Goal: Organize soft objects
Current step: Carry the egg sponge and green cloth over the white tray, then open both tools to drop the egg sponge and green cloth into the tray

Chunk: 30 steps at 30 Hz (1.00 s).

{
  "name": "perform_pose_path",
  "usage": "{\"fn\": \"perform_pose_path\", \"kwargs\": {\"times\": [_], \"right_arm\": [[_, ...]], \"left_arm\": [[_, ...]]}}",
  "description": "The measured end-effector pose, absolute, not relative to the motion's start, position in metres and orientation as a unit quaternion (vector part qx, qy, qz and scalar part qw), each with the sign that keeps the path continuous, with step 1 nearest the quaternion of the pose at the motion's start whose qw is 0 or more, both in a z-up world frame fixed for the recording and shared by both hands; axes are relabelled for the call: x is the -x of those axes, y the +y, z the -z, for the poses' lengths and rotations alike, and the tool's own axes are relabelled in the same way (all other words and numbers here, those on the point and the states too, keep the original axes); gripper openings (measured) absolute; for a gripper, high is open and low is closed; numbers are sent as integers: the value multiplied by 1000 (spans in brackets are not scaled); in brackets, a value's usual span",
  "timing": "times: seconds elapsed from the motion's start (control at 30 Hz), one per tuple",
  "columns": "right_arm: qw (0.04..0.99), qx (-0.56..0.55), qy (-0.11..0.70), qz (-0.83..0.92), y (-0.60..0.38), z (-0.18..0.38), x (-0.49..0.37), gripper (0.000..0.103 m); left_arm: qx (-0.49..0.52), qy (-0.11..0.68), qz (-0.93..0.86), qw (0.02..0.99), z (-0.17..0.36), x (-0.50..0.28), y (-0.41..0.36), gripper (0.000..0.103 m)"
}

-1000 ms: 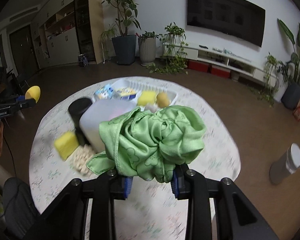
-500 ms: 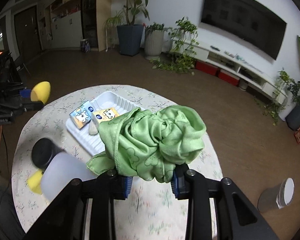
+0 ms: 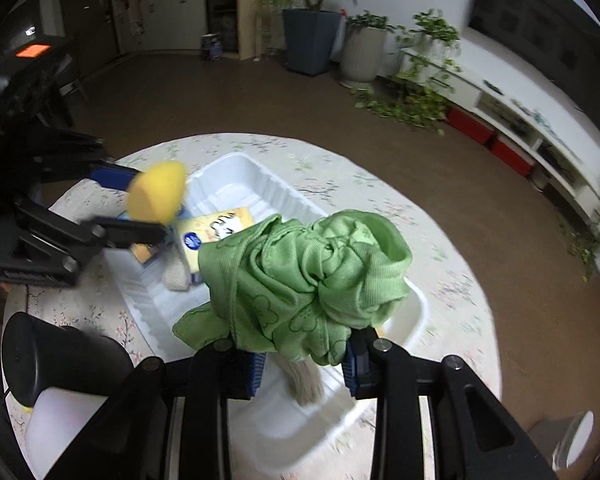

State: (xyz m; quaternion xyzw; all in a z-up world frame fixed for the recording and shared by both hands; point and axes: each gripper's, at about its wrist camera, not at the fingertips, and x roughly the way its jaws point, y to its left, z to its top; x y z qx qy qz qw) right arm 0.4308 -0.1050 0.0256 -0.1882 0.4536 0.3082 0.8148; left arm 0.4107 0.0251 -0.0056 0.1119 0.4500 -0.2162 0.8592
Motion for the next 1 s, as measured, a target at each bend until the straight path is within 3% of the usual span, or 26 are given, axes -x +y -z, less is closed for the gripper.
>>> {"fn": "perform_pose_path", "kwargs": {"times": [0.27, 0.37, 0.43, 0.6, 0.9, 1.0], "right_arm": [[777, 222, 488, -332, -84, 13, -443, 36], [775, 224, 490, -330, -82, 20, -444, 43], [780, 215, 489, -328, -84, 19, -446, 47], [788, 206, 482, -322, -94, 12, -442, 62], [798, 187, 475, -320, -113, 3, -433, 73], [807, 170, 468, -317, -124, -6, -429, 74]], "left_arm": [[-113, 460, 215, 854, 26, -418, 19, 44], [-108, 465, 211, 853, 27, -420, 19, 46], [-108, 465, 207, 854, 27, -420, 21, 55], [-98, 457, 203, 860, 23, -417, 25, 61], [-84, 450, 198, 867, 13, -399, 33, 63], [-76, 438, 194, 874, 5, -387, 40, 69]]}}
